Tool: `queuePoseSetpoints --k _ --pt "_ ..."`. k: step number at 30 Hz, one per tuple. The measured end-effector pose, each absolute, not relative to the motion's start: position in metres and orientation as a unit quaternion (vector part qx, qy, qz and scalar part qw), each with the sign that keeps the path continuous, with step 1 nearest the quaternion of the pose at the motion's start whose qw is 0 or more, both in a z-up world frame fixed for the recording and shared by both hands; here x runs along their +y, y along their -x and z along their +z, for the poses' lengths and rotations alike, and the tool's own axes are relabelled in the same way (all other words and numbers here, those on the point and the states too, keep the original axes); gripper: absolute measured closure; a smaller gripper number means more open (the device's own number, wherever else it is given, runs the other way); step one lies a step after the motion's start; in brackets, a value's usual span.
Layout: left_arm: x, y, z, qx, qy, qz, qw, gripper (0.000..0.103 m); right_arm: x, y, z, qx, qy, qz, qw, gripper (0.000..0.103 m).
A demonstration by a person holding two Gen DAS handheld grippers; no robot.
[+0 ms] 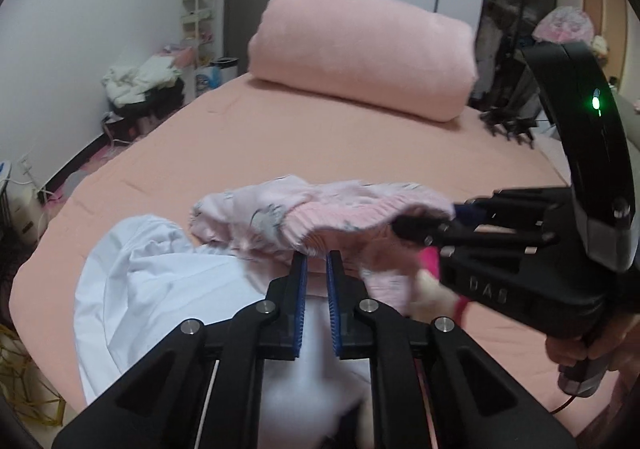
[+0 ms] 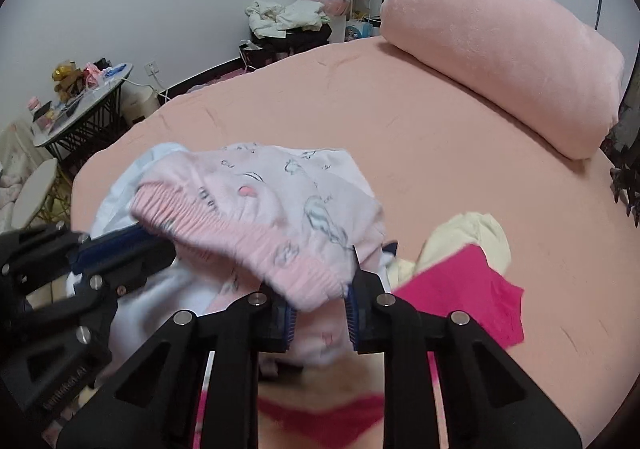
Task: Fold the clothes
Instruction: 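Lift the pink pants out of the pile and carry them onto open bed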
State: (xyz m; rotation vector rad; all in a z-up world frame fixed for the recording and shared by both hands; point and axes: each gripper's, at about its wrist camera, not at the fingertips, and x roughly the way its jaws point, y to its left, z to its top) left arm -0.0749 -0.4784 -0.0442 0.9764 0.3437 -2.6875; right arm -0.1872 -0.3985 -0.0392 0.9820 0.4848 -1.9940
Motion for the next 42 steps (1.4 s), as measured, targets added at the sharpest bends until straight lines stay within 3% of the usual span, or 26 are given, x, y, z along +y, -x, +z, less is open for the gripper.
queuePoseSetpoints --k 6,10,11,12,13,15,17,20,22,23,24,26,28,35,42 --pt "-0.451 0.063 -0.035 0.113 -0.338 -0.926 0.127 0.097 -0.372 0.172 -0.024 0.186 -0.392 -0.800 0.415 0.084" --pt "-0.459 0.064 -0.040 0.083 -0.350 -0.916 0.178 0.092 -0.374 0.170 -0.018 0.198 -0.383 -0.801 0.416 0.084" --pt "-0.463 0.064 -0.043 0.080 -0.353 -0.914 0.186 0.073 -0.377 0.168 -0.020 0.199 -0.384 -0.801 0.414 0.083" --pt "-0.468 0.065 -0.045 0.082 -0.355 -0.912 0.189 0.042 -0.380 0.168 -0.023 0.199 -0.388 -0.801 0.411 0.078" --pt "-0.473 0.065 -0.047 0.089 -0.354 -0.912 0.188 0.030 -0.384 0.169 -0.027 0.197 -0.393 -0.800 0.409 0.074" --pt "-0.479 0.067 -0.050 0.093 -0.351 -0.912 0.188 0.026 -0.392 0.174 -0.033 0.191 -0.404 -0.800 0.400 0.053" --pt "-0.484 0.076 -0.056 0.070 -0.357 -0.908 0.207 0.026 -0.401 0.180 -0.040 0.184 -0.409 -0.803 0.393 0.046" --pt "-0.493 0.091 -0.066 0.052 -0.370 -0.901 0.219 0.028 -0.419 0.190 -0.056 0.205 -0.402 -0.818 0.356 0.040" --pt "-0.496 0.096 -0.070 0.057 -0.369 -0.904 0.209 0.040 -0.421 0.196 -0.062 0.193 -0.406 -0.821 0.352 0.040" --pt "-0.494 0.098 -0.070 0.058 -0.367 -0.906 0.201 0.067 -0.421 0.199 -0.064 0.186 -0.408 -0.822 0.352 0.050" --pt "-0.491 0.099 -0.067 0.056 -0.364 -0.909 0.197 0.095 -0.421 0.202 -0.066 0.178 -0.410 -0.823 0.352 0.076" --pt "-0.482 0.102 -0.060 0.052 -0.356 -0.914 0.187 0.095 -0.418 0.203 -0.064 0.189 -0.398 -0.832 0.339 0.091" --pt "-0.466 0.100 -0.047 0.047 -0.342 -0.923 0.169 0.095 -0.402 0.200 -0.054 0.190 -0.376 -0.845 0.330 0.097" --pt "-0.373 0.094 -0.003 0.046 -0.311 -0.947 0.059 0.096 -0.288 0.185 0.000 0.161 -0.326 -0.885 0.290 0.097" --pt "-0.233 0.087 0.010 0.056 -0.316 -0.945 -0.070 0.096 -0.130 0.152 -0.003 0.143 -0.355 -0.897 0.222 0.097"
